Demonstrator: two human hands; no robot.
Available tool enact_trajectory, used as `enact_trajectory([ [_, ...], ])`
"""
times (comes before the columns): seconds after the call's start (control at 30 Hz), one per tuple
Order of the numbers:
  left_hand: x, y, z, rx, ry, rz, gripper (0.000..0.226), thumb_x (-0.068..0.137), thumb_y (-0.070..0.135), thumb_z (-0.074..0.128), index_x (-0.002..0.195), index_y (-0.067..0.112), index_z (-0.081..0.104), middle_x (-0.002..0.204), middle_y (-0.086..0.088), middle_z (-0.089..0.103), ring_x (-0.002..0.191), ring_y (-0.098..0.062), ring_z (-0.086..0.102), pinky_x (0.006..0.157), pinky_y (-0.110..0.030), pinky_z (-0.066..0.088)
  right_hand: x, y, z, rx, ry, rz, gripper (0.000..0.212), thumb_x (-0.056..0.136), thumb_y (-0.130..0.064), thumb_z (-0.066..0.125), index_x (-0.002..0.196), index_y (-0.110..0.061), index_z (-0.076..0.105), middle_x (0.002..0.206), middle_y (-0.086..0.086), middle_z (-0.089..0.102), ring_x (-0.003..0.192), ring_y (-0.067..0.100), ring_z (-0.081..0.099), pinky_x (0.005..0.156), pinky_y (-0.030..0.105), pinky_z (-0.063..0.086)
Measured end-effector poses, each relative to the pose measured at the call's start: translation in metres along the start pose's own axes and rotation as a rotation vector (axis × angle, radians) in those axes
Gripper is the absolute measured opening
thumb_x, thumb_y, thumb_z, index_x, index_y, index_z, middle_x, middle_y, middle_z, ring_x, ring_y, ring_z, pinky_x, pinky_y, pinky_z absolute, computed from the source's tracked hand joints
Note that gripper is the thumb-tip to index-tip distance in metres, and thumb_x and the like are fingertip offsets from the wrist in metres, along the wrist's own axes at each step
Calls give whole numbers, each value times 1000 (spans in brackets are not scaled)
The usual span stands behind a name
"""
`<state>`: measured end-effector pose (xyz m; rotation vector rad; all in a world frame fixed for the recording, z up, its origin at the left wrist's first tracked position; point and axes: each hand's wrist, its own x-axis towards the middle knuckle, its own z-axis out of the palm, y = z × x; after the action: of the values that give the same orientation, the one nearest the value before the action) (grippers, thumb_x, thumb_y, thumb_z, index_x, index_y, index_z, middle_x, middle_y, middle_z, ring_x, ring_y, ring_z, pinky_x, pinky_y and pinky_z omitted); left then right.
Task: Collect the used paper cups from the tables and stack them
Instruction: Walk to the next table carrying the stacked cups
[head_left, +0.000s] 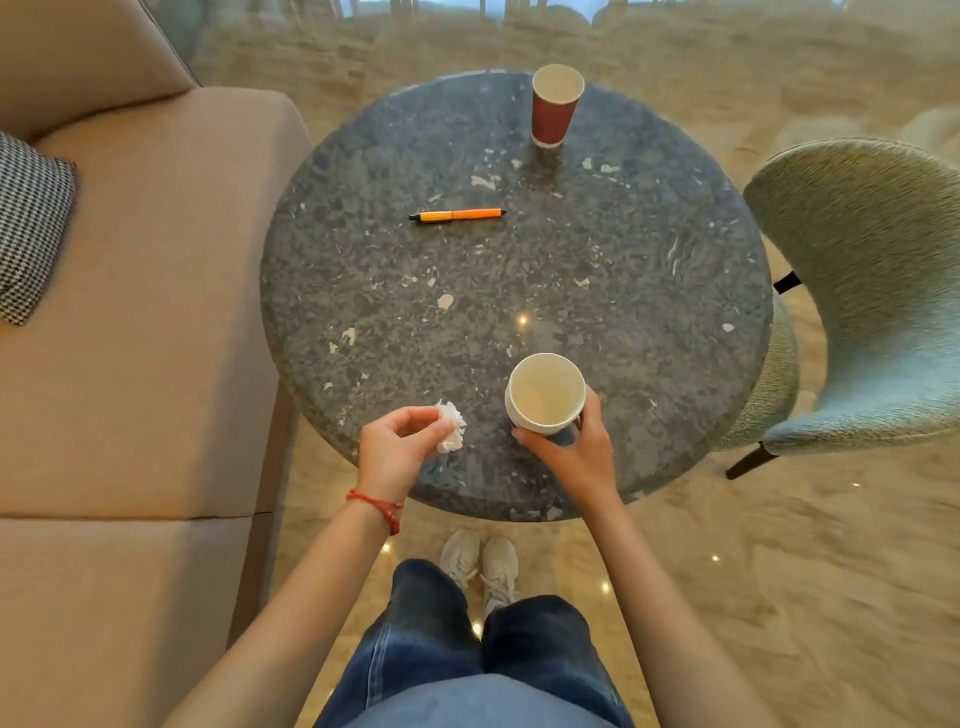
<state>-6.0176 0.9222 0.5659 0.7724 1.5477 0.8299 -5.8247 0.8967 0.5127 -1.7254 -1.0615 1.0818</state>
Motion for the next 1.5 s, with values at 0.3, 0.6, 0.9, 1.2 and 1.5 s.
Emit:
enact_trajectory([
  [0.3, 9, -2, -5, 22, -17, -6, 13, 74, 10, 74, 76, 21, 67, 72, 5, 69, 60, 1, 63, 56, -12, 51, 2, 4, 13, -20, 52, -19, 80, 63, -25, 86, 128, -26, 40, 113, -29, 46, 99, -12, 48, 79, -1, 38],
  [0.6, 22, 3, 9, 43, -132, 7, 11, 73, 11, 74, 76, 21, 69, 65, 11, 71, 63, 0, 65, 56, -13, 51, -13, -2, 4, 141, 188, 15, 69, 65, -17, 85, 112, -45, 43, 114, -24, 52, 105, -16, 49, 79, 1, 41],
  [0.9, 9, 7, 79, 186, -401, 39, 11, 74, 13, 74, 76, 24, 70, 69, 9, 72, 67, -2, 67, 56, -11, 49, -61, 12, -51, 239, 492, 89, 66, 63, -18, 85, 110, -44, 46, 109, -26, 57, 103, -14, 53, 77, 4, 44],
  [1.2, -54, -2, 190, 321, -713, 97, 12, 75, 9, 73, 74, 21, 71, 65, 11, 72, 61, 1, 65, 54, -11, 50, -133, 45, -138, 337, 823, 196, 63, 63, -17, 86, 107, -42, 50, 107, -18, 63, 102, -2, 59, 86, 26, 48],
  [1.5, -156, -36, 326, 442, -949, 149, 13, 75, 10, 73, 75, 22, 69, 62, 10, 70, 59, 2, 64, 53, -9, 49, -212, 87, -262, 351, 1064, 207, 63, 63, -19, 86, 111, -37, 49, 109, -9, 63, 105, 12, 60, 93, 42, 50],
])
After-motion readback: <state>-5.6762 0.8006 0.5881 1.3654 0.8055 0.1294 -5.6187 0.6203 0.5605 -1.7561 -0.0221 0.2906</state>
